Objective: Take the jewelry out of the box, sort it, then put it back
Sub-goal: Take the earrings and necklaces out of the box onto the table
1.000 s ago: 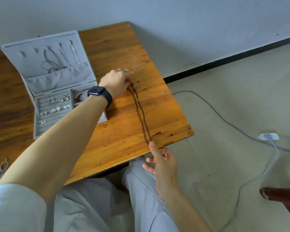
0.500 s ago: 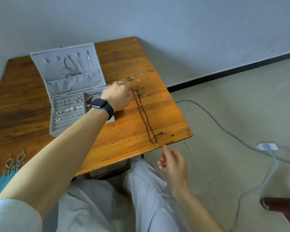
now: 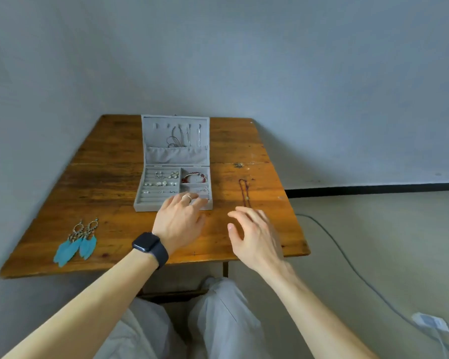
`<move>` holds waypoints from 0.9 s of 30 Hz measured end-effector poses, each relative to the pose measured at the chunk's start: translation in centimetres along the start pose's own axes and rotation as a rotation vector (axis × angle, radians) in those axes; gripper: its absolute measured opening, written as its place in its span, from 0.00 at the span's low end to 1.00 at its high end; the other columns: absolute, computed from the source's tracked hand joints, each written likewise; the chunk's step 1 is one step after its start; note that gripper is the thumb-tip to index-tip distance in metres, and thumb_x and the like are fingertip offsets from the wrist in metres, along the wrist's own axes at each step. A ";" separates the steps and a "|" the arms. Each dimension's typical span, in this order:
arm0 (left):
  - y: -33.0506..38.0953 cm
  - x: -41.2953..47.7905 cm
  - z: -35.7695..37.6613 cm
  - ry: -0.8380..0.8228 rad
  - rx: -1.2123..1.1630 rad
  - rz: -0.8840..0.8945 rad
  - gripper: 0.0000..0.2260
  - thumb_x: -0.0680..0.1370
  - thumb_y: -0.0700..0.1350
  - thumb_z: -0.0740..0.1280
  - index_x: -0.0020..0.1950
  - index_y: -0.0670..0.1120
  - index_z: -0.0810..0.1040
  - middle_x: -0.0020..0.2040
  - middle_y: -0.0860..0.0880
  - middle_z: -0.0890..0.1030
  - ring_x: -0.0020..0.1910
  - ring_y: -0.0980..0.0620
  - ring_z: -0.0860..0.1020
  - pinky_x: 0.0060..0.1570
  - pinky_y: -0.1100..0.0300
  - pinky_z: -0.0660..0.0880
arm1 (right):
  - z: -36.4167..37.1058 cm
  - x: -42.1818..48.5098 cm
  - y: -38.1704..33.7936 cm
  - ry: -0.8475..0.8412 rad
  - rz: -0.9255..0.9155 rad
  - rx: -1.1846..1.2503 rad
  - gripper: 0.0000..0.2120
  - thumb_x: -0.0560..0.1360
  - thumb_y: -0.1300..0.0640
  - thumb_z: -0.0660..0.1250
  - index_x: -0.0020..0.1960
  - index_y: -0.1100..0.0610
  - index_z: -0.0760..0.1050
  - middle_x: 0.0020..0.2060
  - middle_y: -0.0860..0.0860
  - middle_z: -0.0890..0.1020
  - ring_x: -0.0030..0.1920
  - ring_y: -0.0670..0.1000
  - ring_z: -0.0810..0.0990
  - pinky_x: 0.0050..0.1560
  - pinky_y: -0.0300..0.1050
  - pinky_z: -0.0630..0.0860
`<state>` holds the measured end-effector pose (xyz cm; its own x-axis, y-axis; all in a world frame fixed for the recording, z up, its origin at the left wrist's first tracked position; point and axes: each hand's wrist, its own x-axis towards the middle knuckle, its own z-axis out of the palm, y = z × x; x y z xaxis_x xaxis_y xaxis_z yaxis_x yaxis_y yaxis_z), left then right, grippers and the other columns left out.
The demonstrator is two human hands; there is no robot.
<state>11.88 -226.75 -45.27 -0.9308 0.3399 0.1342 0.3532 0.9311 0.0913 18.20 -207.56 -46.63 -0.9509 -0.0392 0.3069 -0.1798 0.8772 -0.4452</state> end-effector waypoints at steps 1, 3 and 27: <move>-0.7 -0.4 -0.3 0.009 0.004 -0.020 0.20 0.81 0.53 0.60 0.73 0.54 0.71 0.72 0.48 0.74 0.71 0.45 0.71 0.68 0.49 0.68 | 0.2 0.9 -0.3 -0.006 -0.020 -0.013 0.15 0.80 0.51 0.63 0.64 0.52 0.79 0.64 0.48 0.78 0.65 0.49 0.73 0.63 0.46 0.73; -2.1 -0.9 -1.0 0.036 0.000 -0.057 0.20 0.80 0.53 0.60 0.72 0.54 0.72 0.70 0.48 0.75 0.69 0.45 0.72 0.68 0.49 0.68 | 0.7 2.8 -1.0 -0.011 -0.059 -0.028 0.15 0.80 0.51 0.63 0.64 0.52 0.79 0.65 0.48 0.78 0.67 0.50 0.72 0.66 0.47 0.71; -19.0 15.7 -5.0 0.144 -0.621 -0.456 0.39 0.76 0.51 0.70 0.80 0.56 0.50 0.79 0.44 0.58 0.73 0.40 0.67 0.66 0.53 0.71 | 8.3 28.8 -7.7 0.093 -0.078 -0.209 0.14 0.79 0.46 0.62 0.60 0.51 0.78 0.53 0.51 0.80 0.55 0.56 0.77 0.48 0.48 0.78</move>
<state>-9.02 -239.78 -39.98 -0.9903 -0.1181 0.0736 -0.0335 0.7156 0.6977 -9.88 -219.36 -41.35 -0.9073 -0.0750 0.4138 -0.1866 0.9536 -0.2364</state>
